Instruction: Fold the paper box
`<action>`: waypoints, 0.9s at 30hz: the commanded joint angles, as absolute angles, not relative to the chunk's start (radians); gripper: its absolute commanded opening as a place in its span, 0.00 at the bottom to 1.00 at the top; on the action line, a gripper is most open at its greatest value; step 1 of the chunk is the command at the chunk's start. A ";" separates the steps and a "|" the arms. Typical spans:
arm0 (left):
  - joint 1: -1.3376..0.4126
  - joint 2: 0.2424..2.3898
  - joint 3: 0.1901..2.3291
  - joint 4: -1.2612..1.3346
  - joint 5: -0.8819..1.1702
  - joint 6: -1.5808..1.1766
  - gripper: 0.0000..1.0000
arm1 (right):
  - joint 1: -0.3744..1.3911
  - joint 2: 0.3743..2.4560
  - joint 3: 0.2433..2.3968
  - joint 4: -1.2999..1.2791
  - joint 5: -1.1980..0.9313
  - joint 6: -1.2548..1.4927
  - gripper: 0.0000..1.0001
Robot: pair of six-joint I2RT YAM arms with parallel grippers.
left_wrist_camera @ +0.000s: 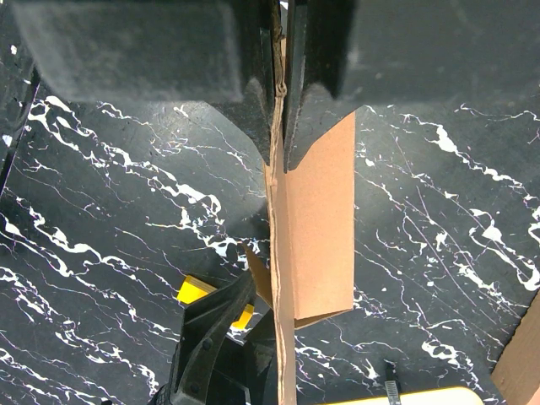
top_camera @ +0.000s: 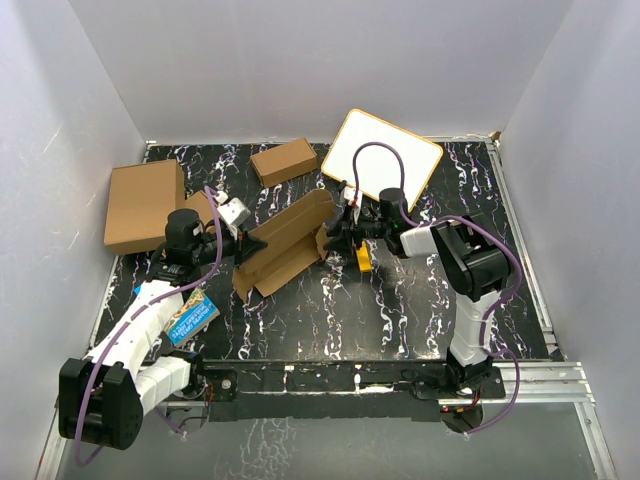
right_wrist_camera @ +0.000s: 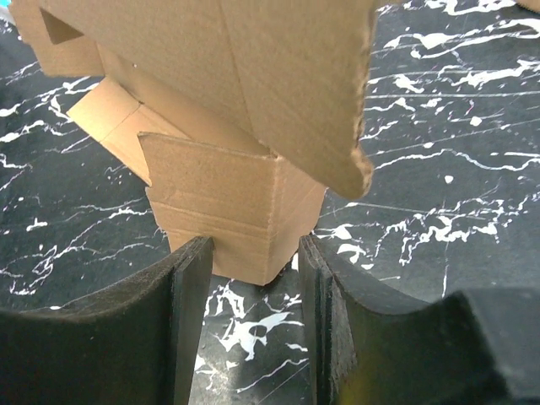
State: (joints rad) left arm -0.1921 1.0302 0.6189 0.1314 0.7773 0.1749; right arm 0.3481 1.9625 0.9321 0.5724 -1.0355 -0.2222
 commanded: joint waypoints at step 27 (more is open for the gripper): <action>-0.247 0.980 0.630 -0.002 0.848 0.248 0.00 | 0.308 1.837 0.907 0.450 -1.169 -0.571 0.56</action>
